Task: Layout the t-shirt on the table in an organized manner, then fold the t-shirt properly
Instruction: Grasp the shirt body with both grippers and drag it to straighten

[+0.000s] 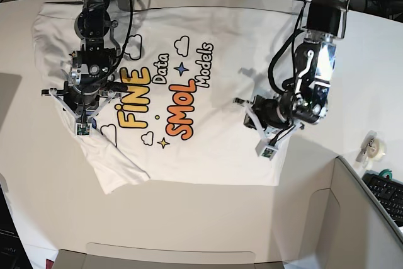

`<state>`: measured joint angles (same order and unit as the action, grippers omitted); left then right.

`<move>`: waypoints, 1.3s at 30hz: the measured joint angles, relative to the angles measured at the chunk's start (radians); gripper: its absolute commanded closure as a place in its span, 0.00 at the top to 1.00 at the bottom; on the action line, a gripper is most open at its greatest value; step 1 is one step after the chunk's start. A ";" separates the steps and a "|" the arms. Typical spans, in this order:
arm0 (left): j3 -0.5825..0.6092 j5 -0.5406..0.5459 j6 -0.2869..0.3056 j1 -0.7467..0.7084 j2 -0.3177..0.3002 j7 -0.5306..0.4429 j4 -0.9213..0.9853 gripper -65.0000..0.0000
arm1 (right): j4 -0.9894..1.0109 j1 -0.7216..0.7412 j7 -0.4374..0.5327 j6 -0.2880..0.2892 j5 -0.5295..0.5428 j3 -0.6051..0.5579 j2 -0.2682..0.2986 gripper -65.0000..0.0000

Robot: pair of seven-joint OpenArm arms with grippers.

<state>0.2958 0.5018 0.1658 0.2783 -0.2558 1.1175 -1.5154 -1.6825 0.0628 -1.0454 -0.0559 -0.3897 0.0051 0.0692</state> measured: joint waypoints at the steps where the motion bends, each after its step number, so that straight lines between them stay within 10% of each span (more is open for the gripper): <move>1: 0.013 -0.007 0.000 0.024 0.012 -0.029 0.048 0.10 | 0.022 0.006 0.014 0.000 0.000 0.003 0.000 0.11; 13: 0.098 -0.055 0.013 0.148 0.045 -0.425 0.489 0.10 | 0.363 0.143 0.229 -0.009 -0.023 0.002 -0.017 0.11; 25: 0.097 -0.035 0.036 0.199 -0.037 -0.436 0.573 0.10 | 0.612 0.324 0.313 -0.022 -0.026 0.009 -0.019 0.11; 39: 0.101 -0.027 0.041 0.151 -0.097 -0.522 0.568 0.10 | 0.616 0.358 0.311 0.013 0.014 0.290 0.027 0.11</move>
<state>0.3965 0.4751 0.2066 0.4294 -0.3523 0.5953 -0.9474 -1.0660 0.4210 -0.7345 -0.0433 -0.3756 0.2951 0.0963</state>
